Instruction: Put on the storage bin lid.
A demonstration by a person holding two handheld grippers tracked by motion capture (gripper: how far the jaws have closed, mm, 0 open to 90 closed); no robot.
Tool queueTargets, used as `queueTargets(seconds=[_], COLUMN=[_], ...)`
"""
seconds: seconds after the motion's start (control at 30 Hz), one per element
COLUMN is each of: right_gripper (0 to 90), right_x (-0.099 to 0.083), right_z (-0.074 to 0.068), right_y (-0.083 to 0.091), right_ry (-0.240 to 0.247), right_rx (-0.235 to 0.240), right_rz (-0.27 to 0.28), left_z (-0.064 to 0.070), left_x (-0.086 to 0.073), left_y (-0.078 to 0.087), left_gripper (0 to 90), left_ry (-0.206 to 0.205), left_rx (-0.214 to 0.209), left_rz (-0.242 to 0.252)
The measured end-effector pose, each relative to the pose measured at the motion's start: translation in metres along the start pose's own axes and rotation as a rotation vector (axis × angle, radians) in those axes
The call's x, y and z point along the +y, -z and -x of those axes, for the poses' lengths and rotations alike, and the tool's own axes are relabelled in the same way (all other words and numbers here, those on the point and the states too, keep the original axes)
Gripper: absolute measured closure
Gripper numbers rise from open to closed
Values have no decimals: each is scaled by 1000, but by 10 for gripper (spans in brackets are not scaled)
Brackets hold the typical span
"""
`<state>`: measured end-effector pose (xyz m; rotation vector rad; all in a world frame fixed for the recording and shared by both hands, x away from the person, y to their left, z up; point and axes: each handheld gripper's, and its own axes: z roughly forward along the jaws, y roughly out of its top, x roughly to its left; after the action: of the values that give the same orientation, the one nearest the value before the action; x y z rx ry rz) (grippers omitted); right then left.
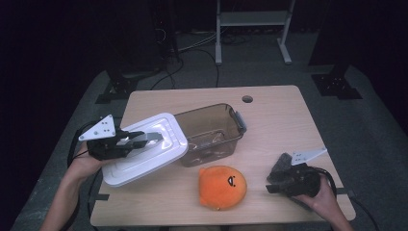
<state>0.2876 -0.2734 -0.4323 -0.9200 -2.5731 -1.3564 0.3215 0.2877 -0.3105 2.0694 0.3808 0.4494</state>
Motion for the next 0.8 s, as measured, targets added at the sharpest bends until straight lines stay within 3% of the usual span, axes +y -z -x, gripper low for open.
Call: queueTargets(seconds=[0.43, 0.8], right_gripper=[363, 363], right_x=[0, 0], right_z=[0, 0], right_y=[0, 0], right_ry=[-2, -6], right_rx=[-1, 1], right_rz=[-1, -1], left_z=[11, 14], left_x=[-41, -66], left_y=[33, 38], left_gripper=[663, 664], left_ry=[53, 84], left_rx=[48, 49], left_rz=[23, 24])
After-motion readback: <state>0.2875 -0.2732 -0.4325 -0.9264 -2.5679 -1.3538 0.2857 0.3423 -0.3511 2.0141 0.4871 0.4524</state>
